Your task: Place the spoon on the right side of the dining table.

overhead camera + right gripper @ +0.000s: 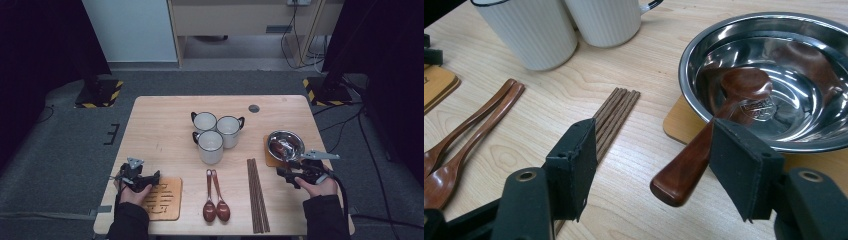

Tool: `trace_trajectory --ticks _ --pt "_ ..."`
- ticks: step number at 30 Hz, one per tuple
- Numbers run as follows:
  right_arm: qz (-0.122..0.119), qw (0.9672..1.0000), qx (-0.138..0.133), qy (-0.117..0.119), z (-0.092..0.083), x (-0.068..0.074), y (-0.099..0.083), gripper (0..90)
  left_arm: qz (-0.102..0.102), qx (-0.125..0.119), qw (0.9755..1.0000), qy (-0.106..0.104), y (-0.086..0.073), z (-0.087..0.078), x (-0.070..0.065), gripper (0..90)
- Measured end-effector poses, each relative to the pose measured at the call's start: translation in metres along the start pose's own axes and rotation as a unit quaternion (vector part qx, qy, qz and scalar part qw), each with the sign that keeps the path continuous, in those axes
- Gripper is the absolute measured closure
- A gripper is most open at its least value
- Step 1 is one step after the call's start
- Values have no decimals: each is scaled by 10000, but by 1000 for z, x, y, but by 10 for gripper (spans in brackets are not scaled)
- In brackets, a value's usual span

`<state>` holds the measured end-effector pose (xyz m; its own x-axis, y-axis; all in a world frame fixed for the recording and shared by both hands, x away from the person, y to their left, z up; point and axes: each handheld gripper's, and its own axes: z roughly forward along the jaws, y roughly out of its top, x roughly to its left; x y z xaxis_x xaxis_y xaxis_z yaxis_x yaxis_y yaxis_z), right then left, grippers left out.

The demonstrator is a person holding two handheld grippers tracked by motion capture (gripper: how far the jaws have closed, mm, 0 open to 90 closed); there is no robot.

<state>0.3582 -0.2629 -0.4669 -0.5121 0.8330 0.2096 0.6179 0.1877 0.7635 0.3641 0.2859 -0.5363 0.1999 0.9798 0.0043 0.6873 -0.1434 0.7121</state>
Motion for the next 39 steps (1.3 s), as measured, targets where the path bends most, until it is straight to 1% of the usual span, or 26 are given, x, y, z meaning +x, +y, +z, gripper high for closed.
trace_trajectory --ticks 6,14,19,23,29,34,39 --pt "-16 10000 7 -29 1 0 0 359 2 2 10000 0 0 0 0 59" --pt "-19 9996 -281 -86 -6 0 5 350 1 1 10000 -1 0 0 0 59" --pt "-55 9989 -454 -101 -10 3 8 361 1 0 10000 -1 0 0 0 59" --pt "-131 9984 -541 -75 -11 8 11 395 -1 0 10000 -2 0 0 0 59" --pt "-253 9976 -641 -4 -11 20 16 416 0 1 10000 -5 0 0 0 59" --pt "-336 9974 -631 96 -10 29 18 430 0 1 10000 -5 0 0 0 59" --pt "-393 9976 -542 185 -4 38 18 442 0 1 10000 -3 0 0 0 59"
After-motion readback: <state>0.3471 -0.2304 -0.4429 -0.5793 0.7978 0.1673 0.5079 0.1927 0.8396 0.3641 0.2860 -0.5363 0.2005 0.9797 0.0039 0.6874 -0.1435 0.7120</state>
